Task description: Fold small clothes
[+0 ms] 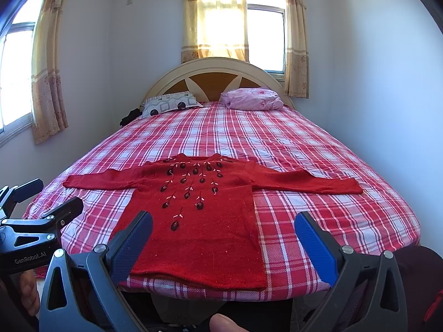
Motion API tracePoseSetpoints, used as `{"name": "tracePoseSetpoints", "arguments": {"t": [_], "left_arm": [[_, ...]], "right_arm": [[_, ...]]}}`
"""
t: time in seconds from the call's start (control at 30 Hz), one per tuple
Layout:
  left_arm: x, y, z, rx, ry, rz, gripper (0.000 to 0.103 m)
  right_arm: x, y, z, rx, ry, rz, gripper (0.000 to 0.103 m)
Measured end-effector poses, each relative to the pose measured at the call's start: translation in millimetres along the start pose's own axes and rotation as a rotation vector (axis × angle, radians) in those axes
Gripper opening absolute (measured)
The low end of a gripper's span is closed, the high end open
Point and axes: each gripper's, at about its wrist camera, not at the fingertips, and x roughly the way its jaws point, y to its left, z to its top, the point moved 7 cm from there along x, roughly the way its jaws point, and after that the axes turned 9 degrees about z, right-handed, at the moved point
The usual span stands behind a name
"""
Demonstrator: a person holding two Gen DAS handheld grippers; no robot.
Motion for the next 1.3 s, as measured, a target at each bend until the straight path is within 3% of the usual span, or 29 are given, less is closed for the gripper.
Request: {"name": "tracePoseSetpoints", "arguments": {"t": [1.3], "left_arm": [[5.5,-2.2,-7.8,0.010,0.014,-0.005,0.103]], "right_arm": [[5.5,-0.9,-6.2,-0.008,0.014,0.003,0.102]]}}
